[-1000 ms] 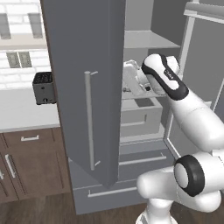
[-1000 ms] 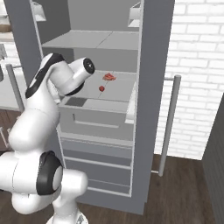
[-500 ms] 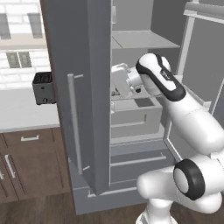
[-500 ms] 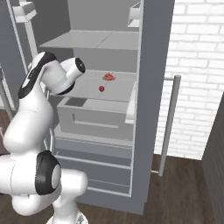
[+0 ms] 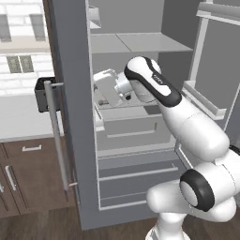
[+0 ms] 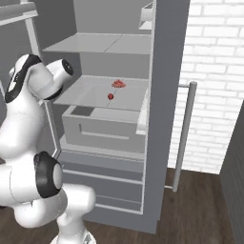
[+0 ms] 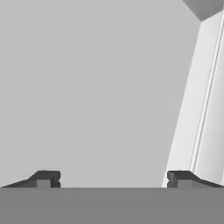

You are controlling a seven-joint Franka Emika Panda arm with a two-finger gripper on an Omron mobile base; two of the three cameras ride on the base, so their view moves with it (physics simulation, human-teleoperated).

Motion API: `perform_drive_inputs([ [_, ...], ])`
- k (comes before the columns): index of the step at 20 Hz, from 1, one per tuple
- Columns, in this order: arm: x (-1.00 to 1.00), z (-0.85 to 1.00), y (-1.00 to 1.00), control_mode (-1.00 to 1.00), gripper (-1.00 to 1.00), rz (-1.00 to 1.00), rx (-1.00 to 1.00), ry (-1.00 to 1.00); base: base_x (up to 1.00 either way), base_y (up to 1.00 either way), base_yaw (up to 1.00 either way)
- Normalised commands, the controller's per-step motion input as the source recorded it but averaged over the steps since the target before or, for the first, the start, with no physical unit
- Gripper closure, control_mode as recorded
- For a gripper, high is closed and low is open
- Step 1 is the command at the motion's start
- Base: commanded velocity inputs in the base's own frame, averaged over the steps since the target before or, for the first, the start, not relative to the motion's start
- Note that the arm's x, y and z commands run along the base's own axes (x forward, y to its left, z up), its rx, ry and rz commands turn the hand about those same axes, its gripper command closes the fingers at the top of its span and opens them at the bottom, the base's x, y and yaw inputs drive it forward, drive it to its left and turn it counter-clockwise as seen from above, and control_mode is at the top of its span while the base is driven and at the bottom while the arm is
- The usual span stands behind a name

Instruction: Take the strawberry from the fridge and place it on top of the pancake, located on the dining counter.

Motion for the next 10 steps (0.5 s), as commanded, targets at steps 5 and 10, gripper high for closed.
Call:
perform_drive_inputs([
  [5, -0.15, 0.0, 0.58, -1.0, -1.0, 0.05, -0.03, 0.0, 0.0, 0.0, 0.0],
  [10, -0.07, 0.03, 0.0, -1.0, -1.0, 0.0, -0.01, -0.03, 0.0, 0.0, 0.0],
])
